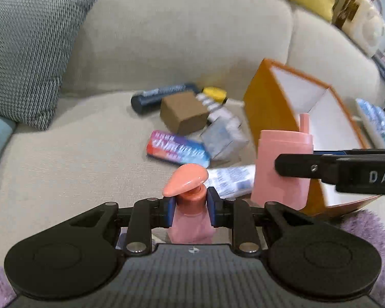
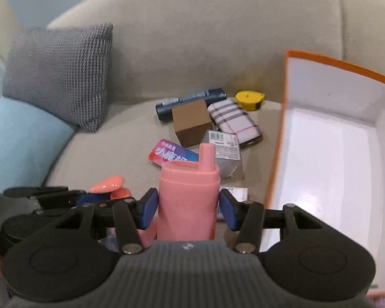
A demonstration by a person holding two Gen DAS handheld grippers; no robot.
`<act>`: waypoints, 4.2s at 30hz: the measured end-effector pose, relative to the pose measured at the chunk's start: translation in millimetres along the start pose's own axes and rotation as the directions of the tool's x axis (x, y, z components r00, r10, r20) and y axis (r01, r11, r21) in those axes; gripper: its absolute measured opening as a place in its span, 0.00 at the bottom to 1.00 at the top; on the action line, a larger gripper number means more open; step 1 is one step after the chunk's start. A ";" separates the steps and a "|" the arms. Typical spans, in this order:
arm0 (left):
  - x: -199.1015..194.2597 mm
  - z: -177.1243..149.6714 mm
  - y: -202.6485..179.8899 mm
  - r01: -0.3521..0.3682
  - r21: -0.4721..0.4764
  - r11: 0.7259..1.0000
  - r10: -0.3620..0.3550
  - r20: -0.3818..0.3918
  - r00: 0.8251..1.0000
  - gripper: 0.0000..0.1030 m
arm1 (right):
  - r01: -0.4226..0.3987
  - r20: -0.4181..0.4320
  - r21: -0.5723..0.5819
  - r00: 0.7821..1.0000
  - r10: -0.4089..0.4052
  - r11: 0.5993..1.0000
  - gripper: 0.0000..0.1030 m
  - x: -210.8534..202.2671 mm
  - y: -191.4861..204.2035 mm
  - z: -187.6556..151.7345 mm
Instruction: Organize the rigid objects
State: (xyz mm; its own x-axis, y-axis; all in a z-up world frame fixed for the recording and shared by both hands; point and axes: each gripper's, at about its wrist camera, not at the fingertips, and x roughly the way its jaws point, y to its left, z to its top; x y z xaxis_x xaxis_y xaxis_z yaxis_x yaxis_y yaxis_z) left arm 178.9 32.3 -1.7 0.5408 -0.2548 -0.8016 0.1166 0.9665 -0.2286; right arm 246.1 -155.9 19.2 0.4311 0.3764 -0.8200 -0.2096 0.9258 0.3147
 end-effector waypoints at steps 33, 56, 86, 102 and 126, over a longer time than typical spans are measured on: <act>42.7 20.1 -183.3 0.185 0.448 0.875 -0.148 -0.117 0.982 0.27 | 0.072 0.019 0.182 0.997 -0.077 0.981 0.53 -30.5 -166.0 -38.8; 50.0 35.2 -172.3 0.185 0.464 0.866 -0.111 -0.181 0.977 0.28 | 0.061 -0.104 0.112 0.993 -0.050 0.992 0.53 5.9 -165.6 -40.0; 45.8 87.3 -135.7 0.142 0.292 0.946 -0.109 -0.126 0.986 0.28 | 0.049 -0.228 0.220 0.974 0.003 0.974 0.54 66.8 -165.2 -12.7; 146.1 98.7 -235.3 0.285 0.822 0.493 0.192 -0.422 0.886 0.28 | 0.024 -0.185 0.151 0.983 0.004 0.988 0.46 48.3 -176.1 -0.8; 182.9 80.9 -223.0 0.478 0.728 0.491 0.222 -0.636 0.739 0.25 | -0.043 -0.231 0.190 0.969 0.087 0.981 0.45 56.6 -190.7 -6.5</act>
State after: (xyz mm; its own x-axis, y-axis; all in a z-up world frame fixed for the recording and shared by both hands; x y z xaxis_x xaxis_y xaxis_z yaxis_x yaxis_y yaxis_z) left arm 319.2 -227.3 -52.7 -0.1041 0.0073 -0.9945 0.9223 0.3750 -0.0938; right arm 304.8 -311.4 -90.3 0.1973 0.4369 -0.8776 -0.0571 0.8988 0.4347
